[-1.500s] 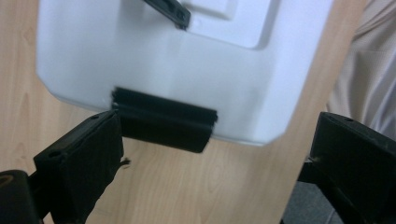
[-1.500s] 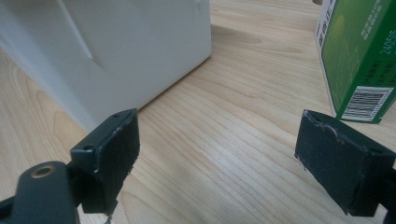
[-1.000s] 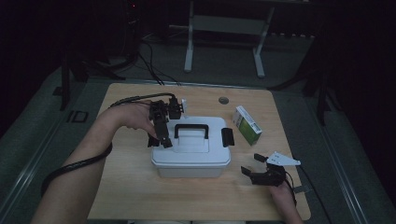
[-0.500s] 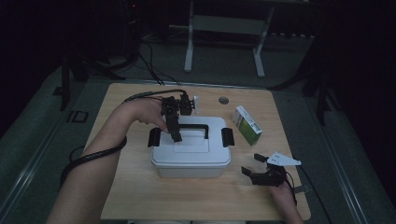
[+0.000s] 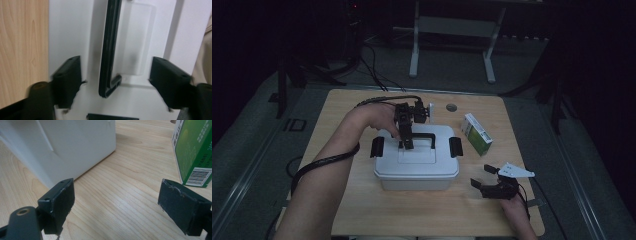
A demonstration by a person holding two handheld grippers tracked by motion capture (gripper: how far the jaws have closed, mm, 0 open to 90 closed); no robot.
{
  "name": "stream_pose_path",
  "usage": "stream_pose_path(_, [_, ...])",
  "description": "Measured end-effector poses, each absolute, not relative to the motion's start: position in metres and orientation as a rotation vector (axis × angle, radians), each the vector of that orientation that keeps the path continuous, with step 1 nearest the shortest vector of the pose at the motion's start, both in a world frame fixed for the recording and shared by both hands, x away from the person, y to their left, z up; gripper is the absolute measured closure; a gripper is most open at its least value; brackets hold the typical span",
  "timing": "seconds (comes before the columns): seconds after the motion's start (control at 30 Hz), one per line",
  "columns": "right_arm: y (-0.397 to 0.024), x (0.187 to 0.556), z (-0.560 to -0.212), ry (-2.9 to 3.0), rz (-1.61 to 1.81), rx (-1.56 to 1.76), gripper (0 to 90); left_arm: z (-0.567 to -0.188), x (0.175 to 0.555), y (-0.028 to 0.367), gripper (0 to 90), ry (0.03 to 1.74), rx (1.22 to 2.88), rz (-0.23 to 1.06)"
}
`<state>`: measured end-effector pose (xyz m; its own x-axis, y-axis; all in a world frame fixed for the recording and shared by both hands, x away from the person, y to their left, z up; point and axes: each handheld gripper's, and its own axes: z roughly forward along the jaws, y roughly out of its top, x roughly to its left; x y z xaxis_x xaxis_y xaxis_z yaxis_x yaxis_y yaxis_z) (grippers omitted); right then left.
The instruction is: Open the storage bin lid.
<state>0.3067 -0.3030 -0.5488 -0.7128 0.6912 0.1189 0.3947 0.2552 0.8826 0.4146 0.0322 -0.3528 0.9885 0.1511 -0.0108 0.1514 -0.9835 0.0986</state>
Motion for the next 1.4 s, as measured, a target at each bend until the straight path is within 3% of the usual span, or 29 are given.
stream_pose_path(0.27, [-0.303,0.307,-0.549,2.238,1.444,1.005,13.7,-0.356,0.416,0.022,47.7,0.182,3.039,-0.005])
stream_pose_path(0.47, [-0.303,0.307,-0.549,2.242,1.445,1.004,13.6,-0.361,0.419,0.014,55.5,0.17,3.056,-0.024])
stream_pose_path(0.73, [-0.304,0.307,-0.549,2.24,1.451,1.006,13.6,-0.362,0.42,0.009,74.7,0.134,3.05,-0.023])
stream_pose_path(0.9, [-0.303,0.307,-0.549,2.242,1.45,1.003,13.7,-0.362,0.419,0.005,82.7,0.104,3.069,-0.077])
stream_pose_path(1.4, [-0.304,0.307,-0.549,2.244,1.451,1.005,13.6,-0.361,0.416,0.002,83.8,0.105,3.09,-0.074])
